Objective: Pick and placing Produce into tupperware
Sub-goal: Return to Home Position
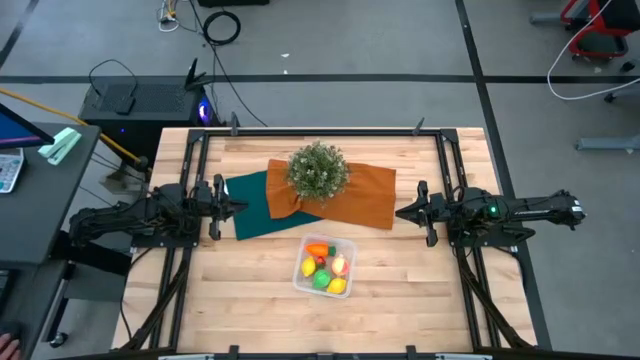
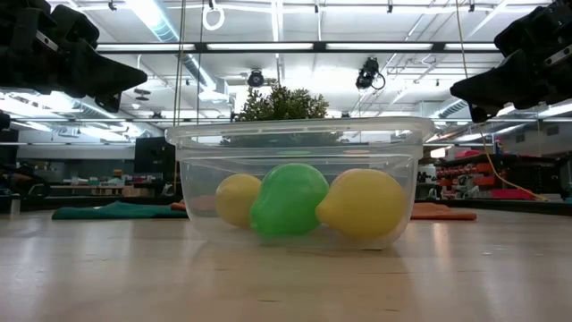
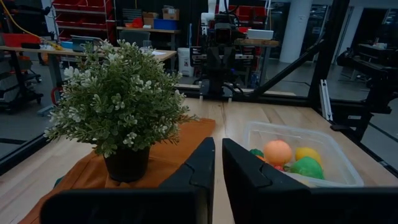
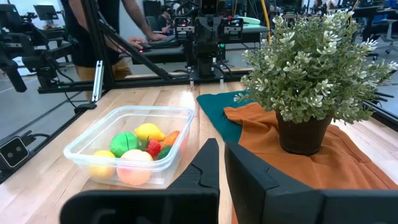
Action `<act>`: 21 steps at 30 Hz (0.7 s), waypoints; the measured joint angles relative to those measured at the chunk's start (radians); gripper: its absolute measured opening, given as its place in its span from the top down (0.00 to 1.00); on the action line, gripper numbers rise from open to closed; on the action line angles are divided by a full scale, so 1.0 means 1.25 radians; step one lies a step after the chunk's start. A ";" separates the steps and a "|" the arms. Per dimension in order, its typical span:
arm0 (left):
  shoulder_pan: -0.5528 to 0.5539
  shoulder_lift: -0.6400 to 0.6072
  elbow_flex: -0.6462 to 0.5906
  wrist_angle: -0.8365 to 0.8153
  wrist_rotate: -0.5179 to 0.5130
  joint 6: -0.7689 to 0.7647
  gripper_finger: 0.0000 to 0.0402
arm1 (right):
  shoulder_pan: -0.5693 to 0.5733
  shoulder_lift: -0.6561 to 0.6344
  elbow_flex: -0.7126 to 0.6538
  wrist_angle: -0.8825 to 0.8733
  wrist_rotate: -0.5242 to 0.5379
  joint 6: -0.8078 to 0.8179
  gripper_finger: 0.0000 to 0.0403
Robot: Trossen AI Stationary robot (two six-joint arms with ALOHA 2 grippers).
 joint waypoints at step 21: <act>0.000 0.000 0.000 0.000 0.000 0.000 0.92 | 0.000 0.000 0.000 0.000 0.000 0.000 1.00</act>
